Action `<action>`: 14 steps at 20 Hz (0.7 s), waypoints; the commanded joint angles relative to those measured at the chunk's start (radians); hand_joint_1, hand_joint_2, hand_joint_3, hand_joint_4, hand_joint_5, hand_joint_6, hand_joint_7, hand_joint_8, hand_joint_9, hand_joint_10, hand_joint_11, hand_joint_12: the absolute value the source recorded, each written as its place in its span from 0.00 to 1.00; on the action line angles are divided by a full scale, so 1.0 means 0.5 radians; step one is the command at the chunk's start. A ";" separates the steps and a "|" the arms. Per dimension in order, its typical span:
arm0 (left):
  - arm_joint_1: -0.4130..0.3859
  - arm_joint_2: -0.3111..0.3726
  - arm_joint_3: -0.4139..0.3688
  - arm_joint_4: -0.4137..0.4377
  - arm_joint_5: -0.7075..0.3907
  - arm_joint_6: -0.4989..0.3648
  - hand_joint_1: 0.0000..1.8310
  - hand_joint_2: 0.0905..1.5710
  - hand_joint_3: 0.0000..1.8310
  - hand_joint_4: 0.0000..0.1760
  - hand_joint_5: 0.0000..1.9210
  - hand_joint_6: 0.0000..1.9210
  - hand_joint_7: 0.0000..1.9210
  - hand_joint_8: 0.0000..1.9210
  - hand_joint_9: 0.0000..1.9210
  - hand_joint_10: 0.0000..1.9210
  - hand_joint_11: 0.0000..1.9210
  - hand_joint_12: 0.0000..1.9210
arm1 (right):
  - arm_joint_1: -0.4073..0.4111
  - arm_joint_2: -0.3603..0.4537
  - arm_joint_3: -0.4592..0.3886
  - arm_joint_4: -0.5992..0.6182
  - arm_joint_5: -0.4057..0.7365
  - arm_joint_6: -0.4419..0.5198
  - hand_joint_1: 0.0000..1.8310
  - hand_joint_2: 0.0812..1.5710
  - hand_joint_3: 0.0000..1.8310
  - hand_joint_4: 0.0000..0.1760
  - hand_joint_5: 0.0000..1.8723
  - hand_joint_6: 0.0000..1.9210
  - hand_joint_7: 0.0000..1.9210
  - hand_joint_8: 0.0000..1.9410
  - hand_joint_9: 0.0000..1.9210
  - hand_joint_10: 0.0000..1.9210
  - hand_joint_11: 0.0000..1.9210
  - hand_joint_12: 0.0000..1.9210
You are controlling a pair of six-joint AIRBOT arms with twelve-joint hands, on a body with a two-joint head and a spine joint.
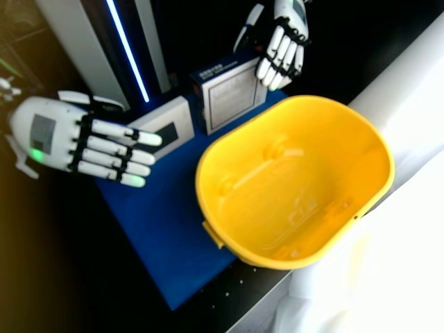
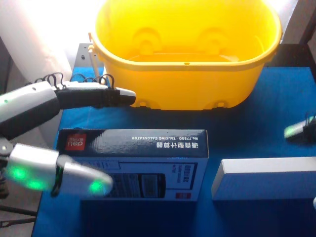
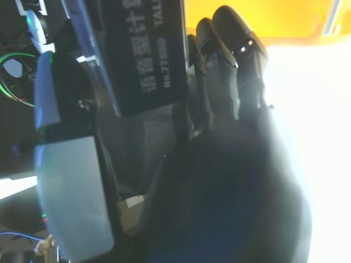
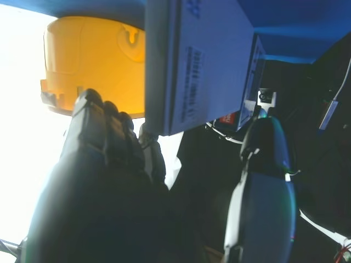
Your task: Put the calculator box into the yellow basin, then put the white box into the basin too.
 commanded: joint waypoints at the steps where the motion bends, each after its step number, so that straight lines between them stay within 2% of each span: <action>1: -0.022 -0.014 0.011 -0.034 -0.227 -0.019 0.41 0.51 0.00 0.00 0.22 0.01 0.21 0.01 0.19 0.04 0.00 0.59 | 0.008 0.001 0.005 -0.005 -0.238 0.010 0.42 0.49 0.01 0.00 0.32 0.08 0.33 0.11 0.23 0.33 0.06 0.71; 2: -0.022 -0.020 0.017 -0.036 -0.219 -0.018 0.41 0.51 0.00 0.01 0.22 0.01 0.21 0.00 0.20 0.04 0.00 0.61 | 0.009 0.001 0.008 0.011 -0.238 0.002 0.43 0.49 0.00 0.00 0.33 0.06 0.34 0.09 0.22 0.34 0.06 0.71; 4: -0.046 -0.062 0.049 -0.036 -0.165 -0.018 0.39 0.50 0.00 0.00 0.23 0.01 0.22 0.00 0.20 0.04 0.00 0.64 | 0.011 -0.007 0.013 0.067 -0.238 -0.060 0.42 0.49 0.00 0.00 0.34 0.03 0.34 0.05 0.22 0.28 0.04 0.70; 6: -0.095 -0.137 0.098 -0.023 -0.069 -0.018 0.39 0.51 0.00 0.00 0.21 0.00 0.21 0.00 0.19 0.03 0.00 0.61 | 0.011 -0.044 0.040 0.105 -0.237 -0.067 0.44 0.48 0.00 0.00 0.36 0.02 0.35 0.04 0.24 0.25 0.04 0.70; 8: -0.133 -0.204 0.146 -0.002 0.035 -0.018 0.41 0.50 0.00 0.00 0.21 0.00 0.20 0.00 0.19 0.02 0.00 0.60 | 0.010 -0.086 0.069 0.135 -0.237 -0.067 0.41 0.50 0.01 0.00 0.36 0.02 0.35 0.03 0.24 0.25 0.04 0.71; 10: -0.170 -0.289 0.209 0.041 0.174 -0.044 0.42 0.51 0.00 0.00 0.22 0.00 0.21 0.00 0.19 0.03 0.00 0.67 | 0.011 -0.135 0.098 0.164 -0.215 -0.067 0.40 0.50 0.01 0.00 0.36 0.02 0.35 0.03 0.23 0.25 0.03 0.70; 12: -0.171 -0.339 0.259 0.095 0.251 -0.130 0.41 0.52 0.00 0.00 0.22 0.00 0.22 0.01 0.21 0.04 0.00 0.68 | 0.018 -0.168 0.107 0.163 -0.172 -0.067 0.45 0.51 0.01 0.00 0.37 0.02 0.37 0.03 0.25 0.27 0.04 0.72; 14: -0.171 -0.361 0.277 0.123 0.316 -0.147 0.43 0.54 0.01 0.00 0.24 0.01 0.22 0.01 0.21 0.04 0.00 0.69 | 0.020 -0.189 0.111 0.158 -0.163 -0.067 0.54 0.53 0.01 0.00 0.40 0.03 0.40 0.04 0.27 0.29 0.08 0.72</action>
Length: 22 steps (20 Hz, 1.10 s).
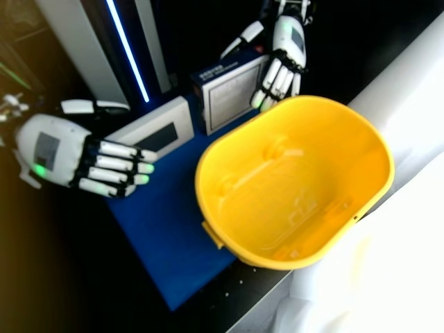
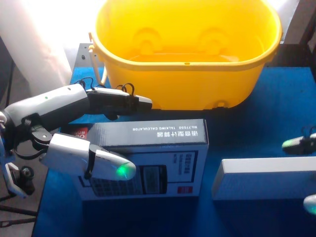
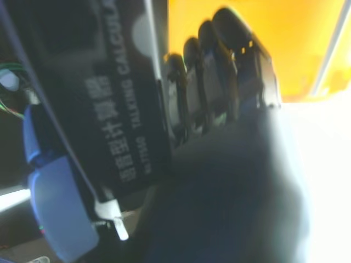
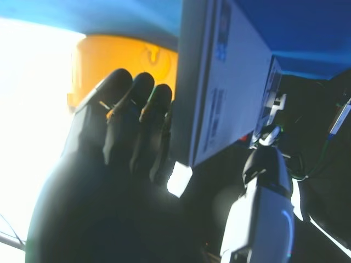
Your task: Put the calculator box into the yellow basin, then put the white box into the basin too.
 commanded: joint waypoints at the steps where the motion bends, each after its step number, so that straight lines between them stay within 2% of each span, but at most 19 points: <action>1: -0.009 -0.033 0.004 0.031 -0.024 0.008 0.46 0.56 0.01 0.01 0.26 0.01 0.23 0.01 0.21 0.03 0.00 0.70 | 0.018 0.000 0.008 0.003 -0.224 0.017 0.59 0.57 0.02 0.00 0.44 0.05 0.43 0.05 0.30 0.31 0.12 0.73; 2: -0.008 -0.033 0.005 0.032 -0.022 0.008 0.52 0.61 0.01 0.00 0.29 0.02 0.26 0.01 0.24 0.05 0.04 0.75 | 0.018 0.000 0.008 0.001 -0.224 0.017 0.63 0.67 0.01 0.00 0.49 0.43 0.49 0.10 0.36 0.38 0.21 0.74; 3: -0.008 -0.033 0.005 0.033 -0.025 0.008 0.57 0.64 0.01 0.00 0.32 0.02 0.29 0.02 0.28 0.06 0.10 0.76 | 0.018 0.000 0.008 0.001 -0.224 0.017 0.65 0.71 0.01 0.00 0.47 0.56 0.49 0.48 0.39 0.43 0.27 0.74; 4: -0.008 -0.031 0.006 0.033 -0.032 0.008 0.63 0.68 0.01 0.00 0.38 0.02 0.36 0.02 0.35 0.12 0.18 0.77 | 0.021 0.000 0.009 0.001 -0.224 0.017 0.73 0.72 0.00 0.00 0.45 0.61 0.46 0.56 0.44 0.62 0.36 0.75; 5: -0.008 -0.025 0.003 0.033 -0.042 0.008 0.71 0.72 0.01 0.00 0.39 0.51 0.41 0.49 0.45 0.57 0.31 0.71 | 0.026 0.000 0.009 0.000 -0.225 0.017 0.74 0.72 0.00 0.00 0.46 0.61 0.45 0.59 0.43 0.68 0.38 0.76; 6: -0.005 -0.017 -0.003 0.033 -0.061 0.002 0.73 0.75 0.00 0.00 0.35 0.64 0.41 0.61 0.46 0.69 0.35 0.72 | 0.032 0.000 0.011 0.000 -0.225 0.017 0.74 0.72 0.00 0.00 0.47 0.61 0.45 0.59 0.42 0.69 0.37 0.76; 7: 0.002 -0.008 -0.008 0.033 -0.089 -0.012 0.74 0.75 0.00 0.00 0.34 0.66 0.43 0.62 0.43 0.74 0.35 0.74 | 0.036 0.000 0.011 -0.001 -0.225 0.017 0.74 0.72 0.00 0.00 0.47 0.59 0.45 0.59 0.44 0.69 0.39 0.76; 9: 0.020 0.005 -0.010 0.029 -0.171 -0.056 0.74 0.74 0.00 0.00 0.37 0.61 0.46 0.61 0.44 0.73 0.40 0.74 | 0.038 0.000 0.010 -0.002 -0.248 0.017 0.75 0.72 0.00 0.00 0.47 0.58 0.46 0.59 0.43 0.70 0.39 0.76; 10: 0.026 0.010 -0.013 0.015 -0.212 -0.064 0.74 0.73 0.00 0.00 0.38 0.60 0.46 0.60 0.45 0.72 0.41 0.74 | 0.038 -0.001 0.009 -0.002 -0.289 0.021 0.74 0.72 0.00 0.00 0.47 0.55 0.45 0.61 0.42 0.72 0.37 0.79; 13: 0.070 0.064 -0.051 -0.081 -0.442 -0.067 0.74 0.73 0.00 0.00 0.41 0.57 0.47 0.61 0.44 0.71 0.39 0.77 | 0.037 0.000 0.000 -0.005 -0.424 0.077 0.75 0.72 0.00 0.00 0.47 0.56 0.47 0.58 0.43 0.71 0.37 0.80; 16: 0.088 0.142 -0.101 -0.152 -0.685 -0.063 0.74 0.73 0.00 0.00 0.41 0.55 0.46 0.62 0.42 0.75 0.36 0.80 | 0.036 0.003 -0.029 -0.023 -0.564 0.117 0.74 0.73 0.00 0.00 0.46 0.57 0.44 0.64 0.42 0.74 0.36 0.82; 17: 0.091 0.173 -0.125 -0.187 -0.782 -0.035 0.74 0.74 0.00 0.00 0.40 0.58 0.45 0.63 0.41 0.77 0.35 0.80 | 0.035 0.011 -0.047 -0.030 -0.604 0.118 0.67 0.73 0.00 0.00 0.47 0.56 0.45 0.65 0.42 0.67 0.37 0.83; 18: 0.097 0.209 -0.154 -0.224 -0.873 0.014 0.74 0.74 0.00 0.00 0.40 0.56 0.45 0.62 0.42 0.78 0.37 0.84 | 0.035 0.018 -0.060 -0.037 -0.624 0.118 0.66 0.73 0.00 0.01 0.47 0.58 0.47 0.62 0.44 0.62 0.39 0.81; 19: 0.103 0.254 -0.189 -0.258 -0.966 0.075 0.75 0.73 0.00 0.00 0.43 0.49 0.48 0.60 0.45 0.77 0.39 0.87 | 0.035 0.026 -0.067 -0.046 -0.625 0.118 0.73 0.72 0.00 0.00 0.46 0.58 0.47 0.58 0.45 0.67 0.39 0.80; 20: 0.104 0.294 -0.221 -0.288 -1.053 0.125 0.75 0.72 0.00 0.00 0.42 0.49 0.48 0.60 0.46 0.76 0.39 0.87 | 0.035 0.026 -0.066 -0.046 -0.625 0.118 0.74 0.72 0.00 0.00 0.46 0.58 0.47 0.58 0.46 0.68 0.39 0.80; 21: 0.104 0.320 -0.242 -0.307 -1.117 0.168 0.75 0.72 0.00 0.00 0.43 0.47 0.48 0.60 0.46 0.76 0.38 0.87 | 0.034 0.025 -0.065 -0.041 -0.625 0.117 0.74 0.72 0.00 0.00 0.46 0.57 0.47 0.58 0.46 0.69 0.41 0.81; 22: 0.103 0.342 -0.258 -0.323 -1.181 0.198 0.75 0.73 0.00 0.00 0.43 0.47 0.46 0.64 0.45 0.78 0.40 0.89 | 0.025 0.023 -0.065 -0.028 -0.625 0.117 0.68 0.72 0.00 0.00 0.47 0.57 0.49 0.60 0.46 0.64 0.41 0.82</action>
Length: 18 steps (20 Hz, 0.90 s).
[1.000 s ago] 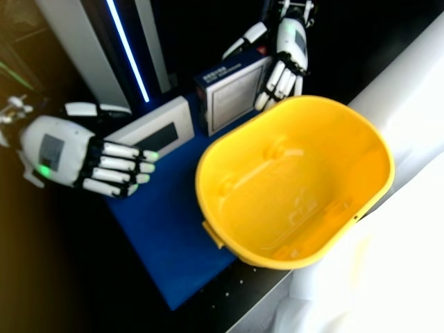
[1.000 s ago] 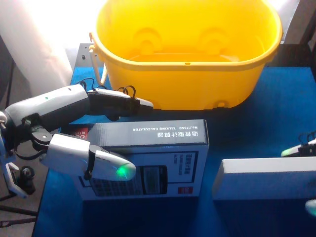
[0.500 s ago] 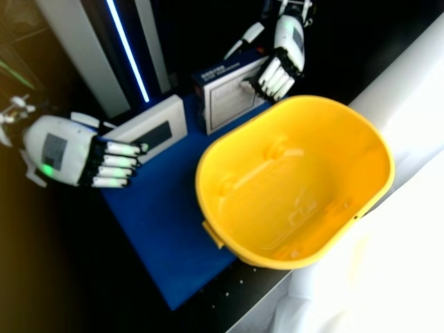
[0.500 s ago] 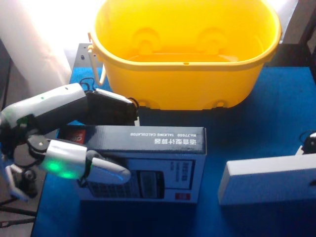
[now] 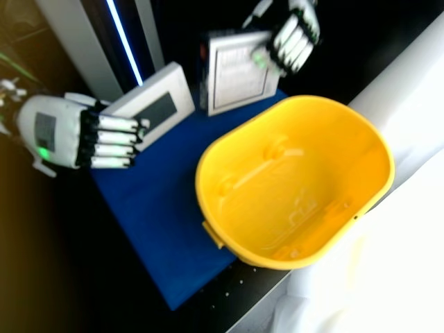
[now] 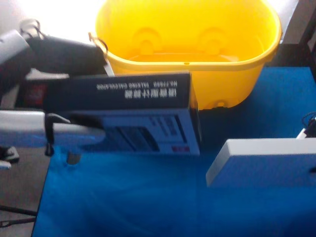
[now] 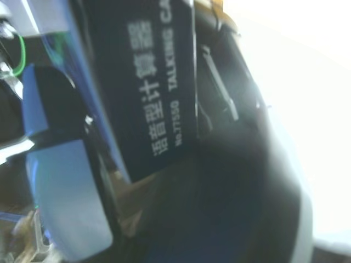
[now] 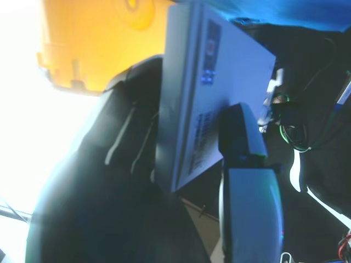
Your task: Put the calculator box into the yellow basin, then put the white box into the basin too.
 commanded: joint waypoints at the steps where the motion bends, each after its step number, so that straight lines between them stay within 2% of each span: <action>1: -0.012 0.013 -0.009 -0.052 -0.368 0.010 0.74 0.73 0.00 0.00 0.39 0.58 0.47 0.58 0.46 0.72 0.40 0.81 | 0.006 0.000 0.002 -0.011 -0.249 0.024 0.66 0.72 0.00 0.00 0.47 0.58 0.48 0.60 0.45 0.61 0.39 0.82; 2: -0.018 0.021 -0.010 -0.073 -0.444 0.036 0.75 0.72 0.00 0.00 0.40 0.59 0.48 0.54 0.47 0.69 0.41 0.78 | 0.006 -0.005 0.002 -0.012 -0.249 0.024 0.66 0.72 0.00 0.02 0.47 0.58 0.49 0.59 0.45 0.59 0.39 0.81; 3: -0.030 0.022 -0.007 -0.087 -0.491 0.052 0.75 0.71 0.00 0.00 0.42 0.51 0.52 0.51 0.50 0.69 0.46 0.80 | 0.006 -0.007 0.002 -0.012 -0.249 0.024 0.66 0.72 0.00 0.02 0.47 0.58 0.49 0.60 0.46 0.58 0.39 0.80; 4: -0.067 0.021 0.003 -0.103 -0.546 0.081 0.75 0.71 0.00 0.00 0.40 0.52 0.51 0.52 0.50 0.71 0.45 0.80 | 0.006 -0.009 0.003 -0.011 -0.249 0.024 0.66 0.72 0.00 0.00 0.47 0.58 0.49 0.60 0.47 0.59 0.40 0.80; 5: -0.125 0.012 0.022 -0.108 -0.576 0.103 0.69 0.73 0.00 0.00 0.38 0.59 0.51 0.59 0.50 0.58 0.43 0.80 | 0.006 -0.010 0.003 -0.010 -0.249 0.024 0.66 0.72 0.00 0.00 0.47 0.56 0.49 0.61 0.48 0.60 0.41 0.80; 6: -0.187 -0.006 0.050 -0.108 -0.586 0.107 0.68 0.75 0.00 0.00 0.38 0.60 0.49 0.66 0.49 0.57 0.40 0.80 | 0.006 -0.013 0.003 -0.006 -0.248 0.024 0.66 0.72 0.00 0.00 0.47 0.56 0.48 0.62 0.46 0.60 0.40 0.81; 8: -0.320 -0.052 0.121 -0.107 -0.559 0.110 0.66 0.78 0.00 0.00 0.36 0.62 0.42 0.80 0.43 0.75 0.36 0.88 | 0.004 -0.020 0.005 -0.004 -0.244 0.021 0.66 0.72 0.00 0.00 0.48 0.56 0.47 0.63 0.45 0.61 0.38 0.81; 9: -0.389 -0.078 0.157 -0.105 -0.534 0.110 0.66 0.79 0.00 0.00 0.37 0.62 0.40 0.82 0.39 0.75 0.34 0.87 | 0.004 -0.024 0.008 -0.003 -0.239 0.020 0.66 0.73 0.00 0.00 0.47 0.56 0.47 0.64 0.44 0.62 0.37 0.82; 10: -0.560 -0.145 0.240 -0.075 -0.420 0.110 0.73 0.76 0.00 0.00 0.38 0.62 0.40 0.72 0.40 0.76 0.35 0.75 | 0.004 -0.036 0.018 0.000 -0.225 0.019 0.66 0.72 0.00 0.00 0.48 0.55 0.47 0.64 0.45 0.62 0.39 0.81; 11: -0.632 -0.178 0.278 -0.061 -0.363 0.110 0.73 0.76 0.00 0.00 0.38 0.62 0.40 0.72 0.40 0.76 0.35 0.75 | 0.004 -0.041 0.022 0.000 -0.219 0.019 0.66 0.72 0.00 0.00 0.48 0.55 0.47 0.64 0.45 0.62 0.39 0.81; 12: -0.726 -0.220 0.325 -0.039 -0.287 0.109 0.74 0.76 0.00 0.00 0.37 0.64 0.40 0.72 0.42 0.73 0.39 0.71 | 0.004 -0.047 0.026 0.000 -0.212 0.019 0.66 0.72 0.00 0.00 0.48 0.55 0.48 0.64 0.45 0.62 0.39 0.81; 13: -0.833 -0.281 0.394 0.001 -0.160 0.097 0.73 0.76 0.00 0.00 0.35 0.68 0.39 0.72 0.42 0.74 0.40 0.71 | 0.004 -0.052 0.030 0.000 -0.208 0.019 0.66 0.72 0.00 0.00 0.49 0.53 0.49 0.62 0.45 0.62 0.39 0.81; 16: -1.174 -0.470 0.607 0.176 0.232 0.000 0.74 0.75 0.00 0.00 0.35 0.66 0.40 0.68 0.44 0.72 0.42 0.75 | 0.004 -0.064 0.043 0.000 -0.194 0.019 0.66 0.71 0.00 0.00 0.49 0.53 0.49 0.62 0.47 0.61 0.42 0.79; 18: -1.293 -0.567 0.703 0.231 0.437 0.000 0.74 0.73 0.00 0.00 0.40 0.59 0.44 0.64 0.46 0.68 0.42 0.73 | 0.005 -0.072 0.050 -0.002 -0.187 0.019 0.67 0.71 0.00 0.00 0.49 0.52 0.50 0.61 0.48 0.61 0.42 0.80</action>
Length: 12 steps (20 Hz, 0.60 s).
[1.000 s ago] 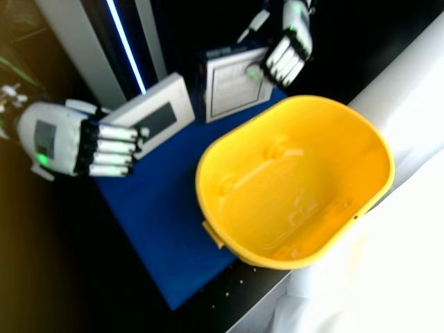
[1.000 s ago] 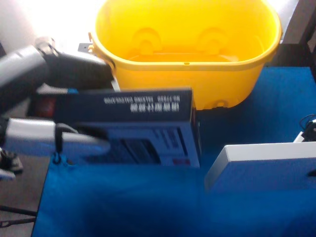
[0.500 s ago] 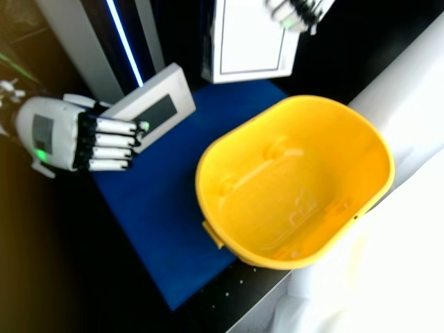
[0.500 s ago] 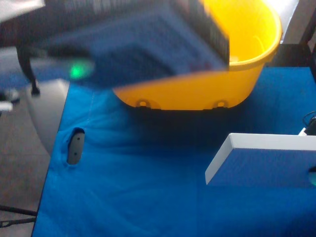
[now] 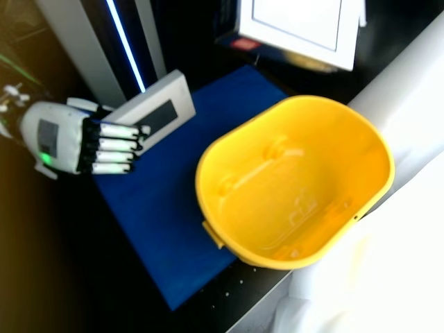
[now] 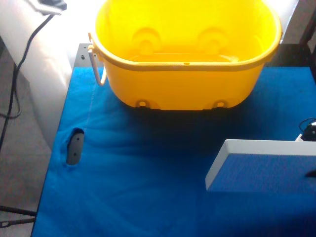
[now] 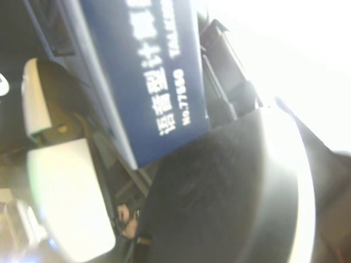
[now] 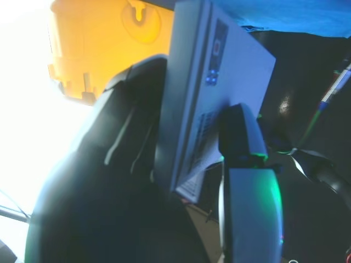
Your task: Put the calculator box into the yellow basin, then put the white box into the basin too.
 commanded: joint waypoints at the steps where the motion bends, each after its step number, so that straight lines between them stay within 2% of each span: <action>1: -0.051 -0.034 0.031 -0.026 -0.036 -0.010 0.75 0.72 0.00 0.00 0.41 0.58 0.45 0.61 0.47 0.68 0.42 0.72 | 0.014 0.001 0.009 -0.014 -0.230 0.021 0.67 0.71 0.00 0.00 0.50 0.51 0.51 0.61 0.49 0.61 0.43 0.80; 5: -0.115 -0.222 0.230 -0.006 0.241 -0.007 0.74 0.72 0.00 0.00 0.43 0.62 0.46 0.56 0.46 0.66 0.39 0.65 | 0.026 -0.009 0.019 -0.019 -0.208 0.021 0.67 0.71 0.00 0.00 0.50 0.51 0.49 0.62 0.47 0.62 0.41 0.81; 6: -0.121 -0.259 0.270 -0.006 0.300 -0.007 0.74 0.72 0.00 0.00 0.44 0.61 0.45 0.56 0.46 0.67 0.39 0.69 | 0.032 -0.010 0.022 -0.023 -0.203 0.021 0.67 0.71 0.00 0.00 0.50 0.51 0.49 0.62 0.46 0.62 0.41 0.81; 7: -0.128 -0.313 0.328 -0.007 0.379 -0.005 0.75 0.71 0.00 0.00 0.43 0.58 0.47 0.56 0.47 0.67 0.42 0.72 | 0.039 -0.011 0.024 -0.030 -0.198 0.021 0.73 0.71 0.00 0.00 0.48 0.53 0.47 0.60 0.45 0.69 0.40 0.80; 8: -0.132 -0.354 0.371 -0.007 0.434 -0.001 0.75 0.71 0.00 0.00 0.43 0.58 0.49 0.54 0.47 0.67 0.42 0.74 | 0.043 -0.011 0.025 -0.034 -0.194 0.021 0.74 0.72 0.00 0.00 0.47 0.54 0.47 0.59 0.44 0.70 0.40 0.80; 9: -0.133 -0.391 0.410 -0.007 0.482 0.002 0.75 0.71 0.00 0.00 0.43 0.58 0.49 0.53 0.46 0.69 0.34 0.79 | 0.046 -0.012 0.027 -0.037 -0.192 0.021 0.68 0.71 0.00 0.00 0.49 0.52 0.48 0.62 0.45 0.64 0.41 0.80; 10: -0.133 -0.418 0.439 -0.007 0.518 0.003 0.74 0.72 0.00 0.00 0.43 0.60 0.45 0.59 0.46 0.68 0.36 0.75 | 0.048 -0.012 0.028 -0.039 -0.190 0.021 0.67 0.71 0.00 0.00 0.49 0.52 0.49 0.62 0.46 0.61 0.41 0.79; 12: -0.133 -0.478 0.501 -0.009 0.600 0.013 0.74 0.72 0.00 0.00 0.43 0.61 0.44 0.62 0.45 0.67 0.40 0.72 | 0.058 -0.014 0.031 -0.046 -0.184 0.021 0.66 0.71 0.00 0.00 0.50 0.52 0.49 0.62 0.46 0.60 0.41 0.79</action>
